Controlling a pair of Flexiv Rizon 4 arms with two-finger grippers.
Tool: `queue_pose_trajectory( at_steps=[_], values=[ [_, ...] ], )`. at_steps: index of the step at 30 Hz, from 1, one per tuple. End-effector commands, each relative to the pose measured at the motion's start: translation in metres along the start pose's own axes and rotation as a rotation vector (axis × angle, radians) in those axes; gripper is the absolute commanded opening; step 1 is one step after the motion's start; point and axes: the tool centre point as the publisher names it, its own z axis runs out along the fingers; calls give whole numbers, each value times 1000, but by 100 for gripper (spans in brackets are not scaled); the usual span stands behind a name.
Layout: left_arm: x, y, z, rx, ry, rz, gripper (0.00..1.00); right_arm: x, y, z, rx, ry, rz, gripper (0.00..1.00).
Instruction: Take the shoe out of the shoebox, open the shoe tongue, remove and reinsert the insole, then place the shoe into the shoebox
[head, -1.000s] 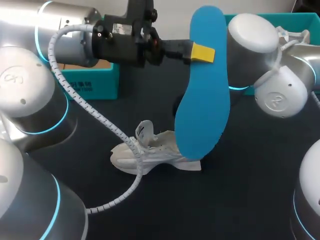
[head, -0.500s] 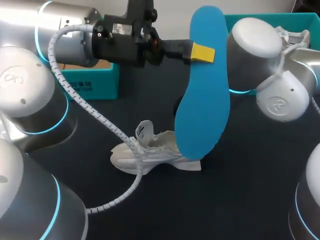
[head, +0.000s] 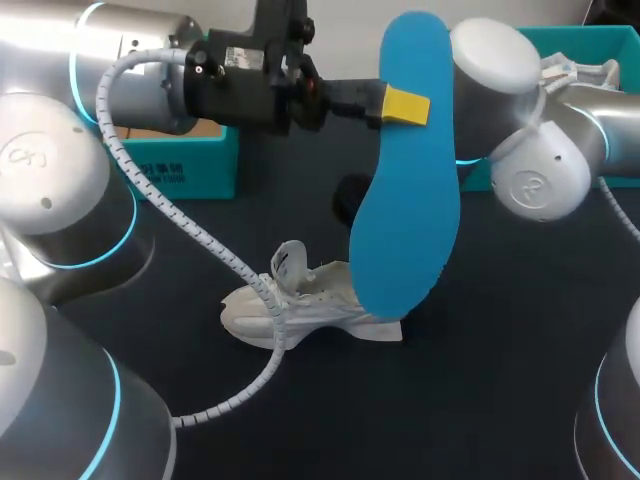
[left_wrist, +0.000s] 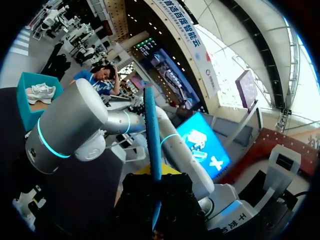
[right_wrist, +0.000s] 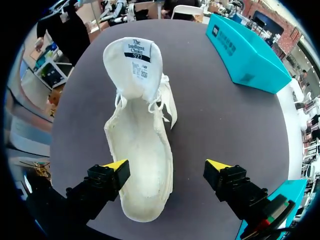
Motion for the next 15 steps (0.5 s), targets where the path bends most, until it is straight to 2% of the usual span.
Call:
queue_pose_trajectory(
  at_steps=[1,2,4,5,6,11,15],
  values=[
    [0,2,0,3,-1,0,0,-14,15,27,24,49,-17,100],
    [0,2,0,3,-1,0,0,-15,17,31,30,58,-22,100],
    [0,2,0,3,-1,0,0,-16,20,36,30,70,-29,92],
    [0,2,0,3,-1,0,0,-16,22,38,34,76,-32,74],
    [0,2,0,3,-1,0,0,-16,23,40,35,79,-35,63],
    [0,2,0,3,-1,0,0,-14,25,48,41,99,-34,65],
    [0,2,0,3,-1,0,0,-11,23,53,45,111,-20,62]
  ],
)
